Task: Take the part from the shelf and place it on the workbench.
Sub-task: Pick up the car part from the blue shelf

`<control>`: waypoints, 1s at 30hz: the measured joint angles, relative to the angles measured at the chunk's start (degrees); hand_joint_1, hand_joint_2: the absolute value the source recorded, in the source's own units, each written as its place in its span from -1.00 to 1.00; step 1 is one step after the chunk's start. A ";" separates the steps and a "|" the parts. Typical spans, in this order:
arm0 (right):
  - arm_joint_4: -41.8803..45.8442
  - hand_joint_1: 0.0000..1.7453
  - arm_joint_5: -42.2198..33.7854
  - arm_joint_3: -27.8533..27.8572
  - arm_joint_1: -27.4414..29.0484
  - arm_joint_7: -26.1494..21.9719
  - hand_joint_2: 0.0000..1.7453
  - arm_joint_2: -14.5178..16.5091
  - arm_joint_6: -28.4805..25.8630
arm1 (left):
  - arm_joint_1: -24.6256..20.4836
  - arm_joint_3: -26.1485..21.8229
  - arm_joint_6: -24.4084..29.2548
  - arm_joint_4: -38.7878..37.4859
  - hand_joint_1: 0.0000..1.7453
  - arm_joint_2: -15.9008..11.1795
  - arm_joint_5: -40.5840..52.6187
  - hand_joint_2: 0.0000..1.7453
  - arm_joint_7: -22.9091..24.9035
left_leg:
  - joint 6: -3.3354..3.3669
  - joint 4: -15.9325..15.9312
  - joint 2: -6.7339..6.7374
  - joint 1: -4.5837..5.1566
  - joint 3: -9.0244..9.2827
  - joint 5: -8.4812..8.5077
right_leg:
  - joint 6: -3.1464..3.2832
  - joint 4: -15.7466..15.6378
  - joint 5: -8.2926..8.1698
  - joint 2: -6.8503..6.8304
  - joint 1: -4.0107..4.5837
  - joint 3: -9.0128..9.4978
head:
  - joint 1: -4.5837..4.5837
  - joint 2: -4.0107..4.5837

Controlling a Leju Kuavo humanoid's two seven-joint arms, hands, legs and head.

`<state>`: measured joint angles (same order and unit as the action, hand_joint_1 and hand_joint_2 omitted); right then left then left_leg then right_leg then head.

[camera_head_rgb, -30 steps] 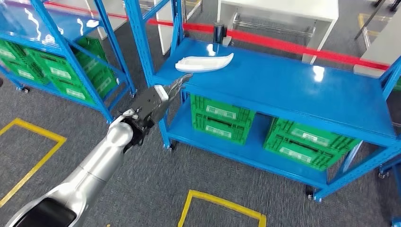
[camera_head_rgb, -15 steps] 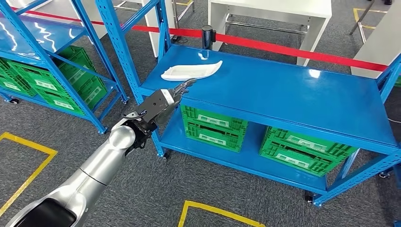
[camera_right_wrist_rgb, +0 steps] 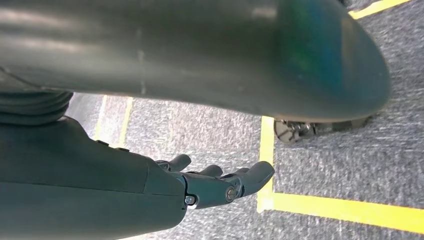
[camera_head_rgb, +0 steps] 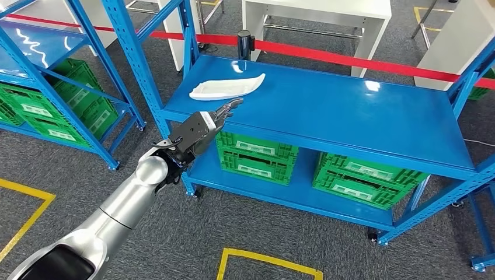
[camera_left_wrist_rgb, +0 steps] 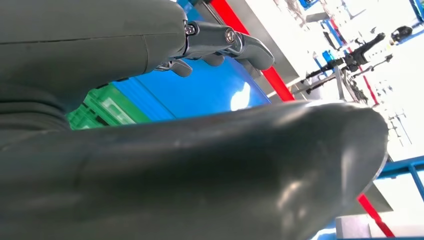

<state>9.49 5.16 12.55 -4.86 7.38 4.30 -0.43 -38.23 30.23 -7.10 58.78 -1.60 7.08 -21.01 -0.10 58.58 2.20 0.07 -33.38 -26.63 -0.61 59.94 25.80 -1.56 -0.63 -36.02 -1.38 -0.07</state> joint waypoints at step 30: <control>0.00 -1.00 -1.14 0.75 -0.04 -0.51 -1.00 -0.05 -0.39 | -0.40 0.04 1.87 -1.80 -1.00 0.60 -1.38 -1.00 0.59 | 0.25 0.20 -0.90 0.04 0.23 -0.42 | -0.09 1.42 0.49 1.40 -0.04 -0.24 | 0.07 0.00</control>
<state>9.49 4.02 13.29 -4.90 6.86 4.25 -0.82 -38.64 30.27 -5.23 56.98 -1.01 5.70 -20.42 0.15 58.77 1.30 0.10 -33.15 -27.05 -0.70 61.36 26.29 -0.16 -0.66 -36.26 -1.31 -0.07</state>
